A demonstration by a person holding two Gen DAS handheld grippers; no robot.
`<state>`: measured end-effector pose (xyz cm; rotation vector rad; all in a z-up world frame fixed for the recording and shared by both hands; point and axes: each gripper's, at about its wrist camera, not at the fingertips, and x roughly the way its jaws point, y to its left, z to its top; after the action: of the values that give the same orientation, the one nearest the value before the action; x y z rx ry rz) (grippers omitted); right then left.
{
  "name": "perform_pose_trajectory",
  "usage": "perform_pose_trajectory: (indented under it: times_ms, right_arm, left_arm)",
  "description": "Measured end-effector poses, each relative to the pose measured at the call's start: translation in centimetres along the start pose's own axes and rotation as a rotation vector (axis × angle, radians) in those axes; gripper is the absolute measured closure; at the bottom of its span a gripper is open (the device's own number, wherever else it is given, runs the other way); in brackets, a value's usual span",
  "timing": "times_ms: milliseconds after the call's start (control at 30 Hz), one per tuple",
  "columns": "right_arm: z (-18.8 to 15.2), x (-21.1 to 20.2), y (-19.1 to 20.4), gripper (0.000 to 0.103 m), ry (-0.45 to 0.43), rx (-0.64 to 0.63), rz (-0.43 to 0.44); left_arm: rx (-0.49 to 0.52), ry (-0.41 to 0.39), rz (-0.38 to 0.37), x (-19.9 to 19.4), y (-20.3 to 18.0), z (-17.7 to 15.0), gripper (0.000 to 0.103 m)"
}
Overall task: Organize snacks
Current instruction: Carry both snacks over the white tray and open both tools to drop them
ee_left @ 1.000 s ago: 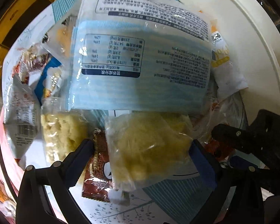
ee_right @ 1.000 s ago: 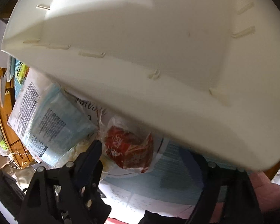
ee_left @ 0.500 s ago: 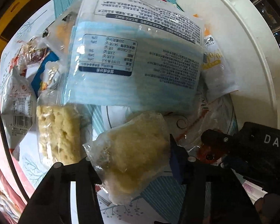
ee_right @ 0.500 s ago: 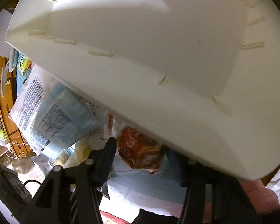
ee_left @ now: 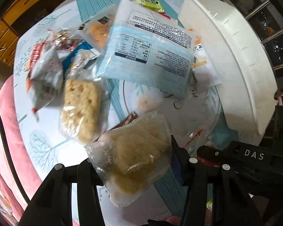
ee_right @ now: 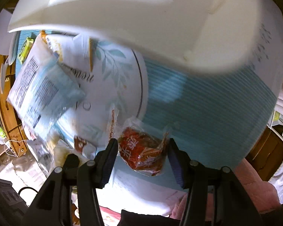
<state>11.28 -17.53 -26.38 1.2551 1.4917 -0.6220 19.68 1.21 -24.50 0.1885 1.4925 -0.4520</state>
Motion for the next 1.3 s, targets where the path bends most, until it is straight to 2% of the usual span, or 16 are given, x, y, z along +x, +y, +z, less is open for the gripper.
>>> perform_pose_trajectory:
  times_ms: [33,67,133,300,433,567,733,900,1033,1300]
  right_arm:
    - [-0.2,-0.3,-0.3,0.05,-0.007,0.0,0.006]
    - [-2.5,0.2,-0.4,0.05,-0.016,-0.001,0.011]
    - [-4.1,-0.2,-0.9,0.05,-0.034,-0.003,0.025]
    - [-7.3,-1.5,-2.5,0.05,-0.065,-0.021,0.05]
    - [-10.0,-2.8,-3.2,0.05,-0.107,-0.054,0.077]
    - [-11.1,-5.0,-5.7,0.05,-0.14,-0.072,0.1]
    - [-12.3,-6.9,-7.2,0.05,-0.193,-0.078,0.119]
    - [-12.4,-8.5,-8.3,0.05,-0.212,-0.106,0.118]
    - [-11.3,-9.9,-8.8,0.05,-0.219,-0.14,0.122]
    - [-7.3,-13.3,-8.7,0.05,-0.231,-0.245,0.153]
  left_arm:
    - [-0.002,-0.01,-0.006,-0.6,0.3,-0.6,0.053]
    - [-0.006,-0.019,-0.012,-1.3,0.5,-1.4,0.053]
    - [-0.015,-0.031,-0.016,-2.4,1.2,-1.9,0.053]
    - [-0.039,-0.101,-0.059,-6.6,1.8,-5.7,0.053]
    - [-0.052,-0.154,-0.131,-9.3,2.9,-8.9,0.053]
    - [-0.07,-0.176,-0.202,-11.0,3.4,-10.9,0.053]
    - [-0.038,-0.227,-0.232,-12.9,2.7,-12.1,0.053]
    - [0.012,-0.272,-0.243,-14.1,0.4,-12.4,0.053]
    - [0.034,-0.318,-0.245,-15.2,-1.4,-12.0,0.053]
    - [-0.013,-0.391,-0.26,-16.0,-5.5,-9.7,0.053]
